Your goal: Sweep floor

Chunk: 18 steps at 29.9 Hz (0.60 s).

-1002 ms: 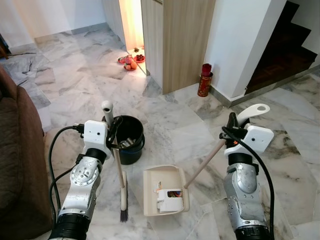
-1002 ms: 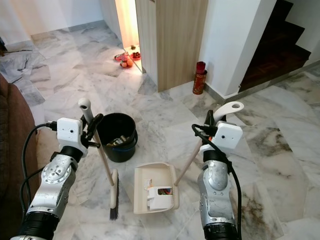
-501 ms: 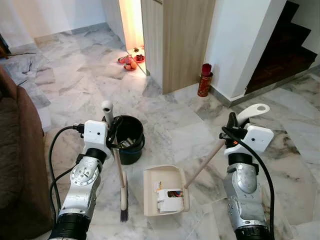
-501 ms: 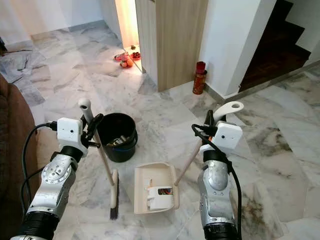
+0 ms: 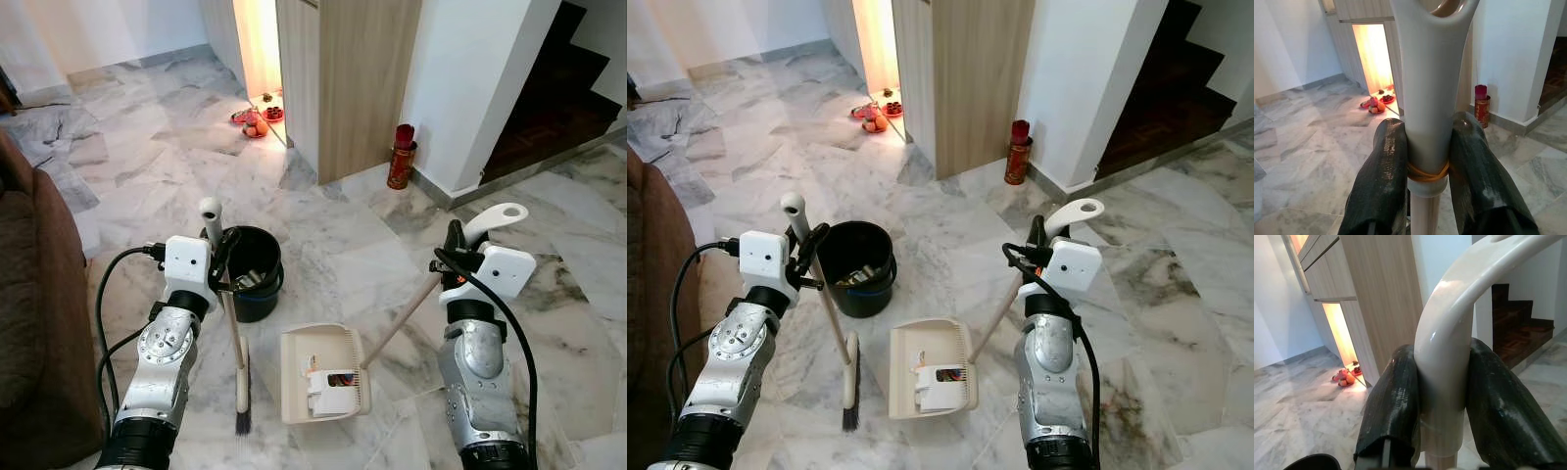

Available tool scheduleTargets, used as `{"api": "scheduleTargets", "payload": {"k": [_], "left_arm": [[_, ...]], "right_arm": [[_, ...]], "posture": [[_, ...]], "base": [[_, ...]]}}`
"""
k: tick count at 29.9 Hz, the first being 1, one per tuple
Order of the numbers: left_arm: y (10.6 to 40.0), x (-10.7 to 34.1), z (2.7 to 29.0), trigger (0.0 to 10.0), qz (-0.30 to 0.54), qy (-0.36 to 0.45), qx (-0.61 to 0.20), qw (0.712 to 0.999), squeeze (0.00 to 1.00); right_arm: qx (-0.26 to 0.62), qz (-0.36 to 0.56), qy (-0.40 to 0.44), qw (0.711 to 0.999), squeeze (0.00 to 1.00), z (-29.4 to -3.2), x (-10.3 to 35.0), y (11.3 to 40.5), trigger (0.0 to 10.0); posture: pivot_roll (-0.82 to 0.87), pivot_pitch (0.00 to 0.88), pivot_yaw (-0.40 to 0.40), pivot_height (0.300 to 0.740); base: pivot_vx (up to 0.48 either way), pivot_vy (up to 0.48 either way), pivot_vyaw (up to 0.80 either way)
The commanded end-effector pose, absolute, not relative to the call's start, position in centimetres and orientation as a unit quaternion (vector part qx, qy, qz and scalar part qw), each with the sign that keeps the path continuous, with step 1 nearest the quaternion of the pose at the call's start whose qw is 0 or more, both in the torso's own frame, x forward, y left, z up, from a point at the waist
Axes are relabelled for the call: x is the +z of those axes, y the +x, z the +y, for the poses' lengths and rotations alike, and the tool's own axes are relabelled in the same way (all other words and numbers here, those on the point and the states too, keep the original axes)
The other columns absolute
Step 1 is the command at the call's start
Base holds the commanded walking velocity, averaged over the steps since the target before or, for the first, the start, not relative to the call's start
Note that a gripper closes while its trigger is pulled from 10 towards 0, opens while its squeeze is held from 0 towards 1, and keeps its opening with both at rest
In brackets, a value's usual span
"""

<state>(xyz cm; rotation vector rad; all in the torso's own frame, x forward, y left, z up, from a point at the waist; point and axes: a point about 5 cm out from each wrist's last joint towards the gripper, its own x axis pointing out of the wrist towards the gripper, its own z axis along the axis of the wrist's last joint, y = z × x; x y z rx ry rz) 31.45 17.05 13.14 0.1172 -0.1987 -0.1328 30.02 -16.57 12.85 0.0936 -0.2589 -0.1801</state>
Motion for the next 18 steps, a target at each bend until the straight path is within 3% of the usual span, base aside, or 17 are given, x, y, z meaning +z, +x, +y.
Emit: {"api": "scheduleTargets", "payload": {"k": [1, 18], "left_arm": [[31.74, 14.13, 17.19, 10.0, -0.119, 0.065, -0.067, 0.988, 0.0], [31.75, 14.14, 17.21, 10.0, -0.12, 0.065, -0.067, 0.988, 0.0]], "right_arm": [[-0.081, -0.154, 0.052, 0.983, 0.0, -16.09, 13.99, 30.27, 10.0], [-0.081, -0.155, 0.051, 0.983, 0.0, -16.13, 14.03, 30.31, 10.0]], "posture": [[-0.07, 0.057, 0.065, 0.74], [-0.07, 0.053, 0.064, 0.74]], "base": [[0.0, 0.0, 0.0], [0.0, 0.0, 0.0]]}}
